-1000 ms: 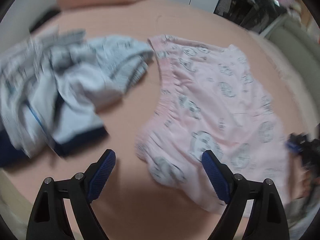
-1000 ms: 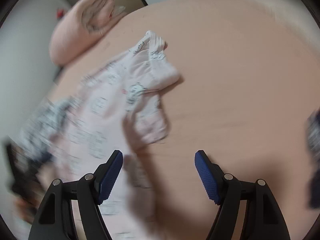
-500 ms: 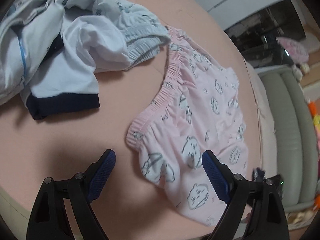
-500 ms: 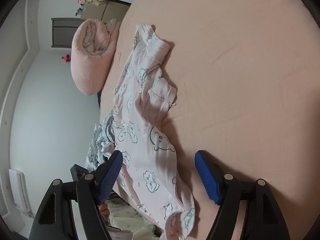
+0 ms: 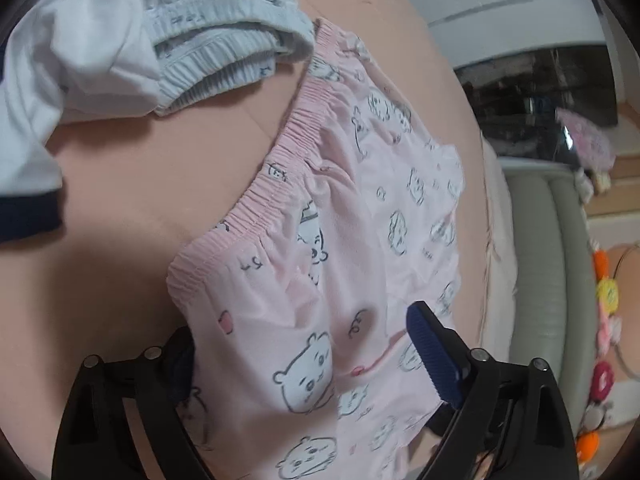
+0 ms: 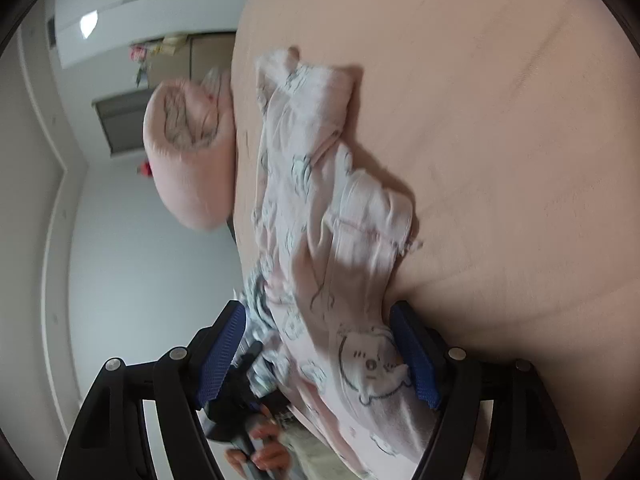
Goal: Fold clothes
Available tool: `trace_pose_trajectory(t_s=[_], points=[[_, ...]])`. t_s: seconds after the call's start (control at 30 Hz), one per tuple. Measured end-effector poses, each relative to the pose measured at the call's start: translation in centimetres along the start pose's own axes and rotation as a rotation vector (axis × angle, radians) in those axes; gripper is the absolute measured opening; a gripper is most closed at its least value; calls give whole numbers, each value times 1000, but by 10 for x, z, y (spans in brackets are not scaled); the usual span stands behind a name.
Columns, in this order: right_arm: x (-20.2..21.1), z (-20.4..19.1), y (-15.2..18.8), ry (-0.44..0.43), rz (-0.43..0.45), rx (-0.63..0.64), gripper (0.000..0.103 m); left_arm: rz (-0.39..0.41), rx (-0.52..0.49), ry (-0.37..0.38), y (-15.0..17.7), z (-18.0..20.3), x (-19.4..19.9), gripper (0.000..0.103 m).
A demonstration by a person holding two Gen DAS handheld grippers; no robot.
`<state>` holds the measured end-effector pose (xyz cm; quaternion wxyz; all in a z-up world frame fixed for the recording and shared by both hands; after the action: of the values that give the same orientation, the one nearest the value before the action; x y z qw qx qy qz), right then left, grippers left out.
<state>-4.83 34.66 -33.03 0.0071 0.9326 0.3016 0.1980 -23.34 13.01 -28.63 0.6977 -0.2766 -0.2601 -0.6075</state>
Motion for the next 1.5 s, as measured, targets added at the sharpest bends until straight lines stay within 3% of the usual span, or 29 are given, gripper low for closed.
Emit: trace_pose_trajectory(t_s=[0.03,0.13,0.2,0.27,0.3,0.5,0.53,0.6,0.67,0.77,0.83,0.97,1.13,1.23,1.37,1.43,1.5], points=[[-1,-1,1,4,3,11,74,9,26,33,-1,-2,1,103],[1,3,2,15,50,-6,62,19,151,162,-8,-14,5,103],[7,17,0,30,79,-61,33,12,203,209,-11,-18,8,103],[9,33,-2,4,101,-118,11,1,205,214,-12,-18,8,103],[10,36,-2,-25,105,-124,7,-2,195,208,-11,-17,8,103],[18,29,1,-184,77,-137,14,28,168,153,-1,-15,11,102],[19,28,2,-209,70,-142,16,28,173,143,2,-17,12,97],[22,25,4,-259,61,-166,33,28,183,122,8,-20,13,77],[23,20,5,-280,61,-201,41,26,228,96,14,-32,15,46],[31,22,15,-214,63,-212,41,12,278,92,20,-46,16,25],[43,29,22,-176,60,-225,41,5,276,78,20,-51,16,19],[65,40,29,-83,65,-236,41,7,232,25,18,-48,18,15],[61,37,28,-1,31,-177,42,27,136,-75,17,-38,22,14],[52,35,28,49,3,-127,49,26,99,-91,20,-35,22,14],[25,23,19,7,-24,-100,50,20,105,-77,23,-36,22,14],[14,22,19,-4,-35,-92,38,26,92,-95,25,-35,26,14],[11,27,19,-28,-15,-133,19,31,80,-114,26,-34,30,14]])
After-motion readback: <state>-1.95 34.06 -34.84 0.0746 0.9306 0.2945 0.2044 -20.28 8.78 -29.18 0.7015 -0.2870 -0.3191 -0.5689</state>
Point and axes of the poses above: each gripper's, at about its wrist camera, not at the fingertips, and x roughly against the way its jaws point, z to its right, y to its underside, the point moved 7 cm from there along -x, roughly the way its jaws point
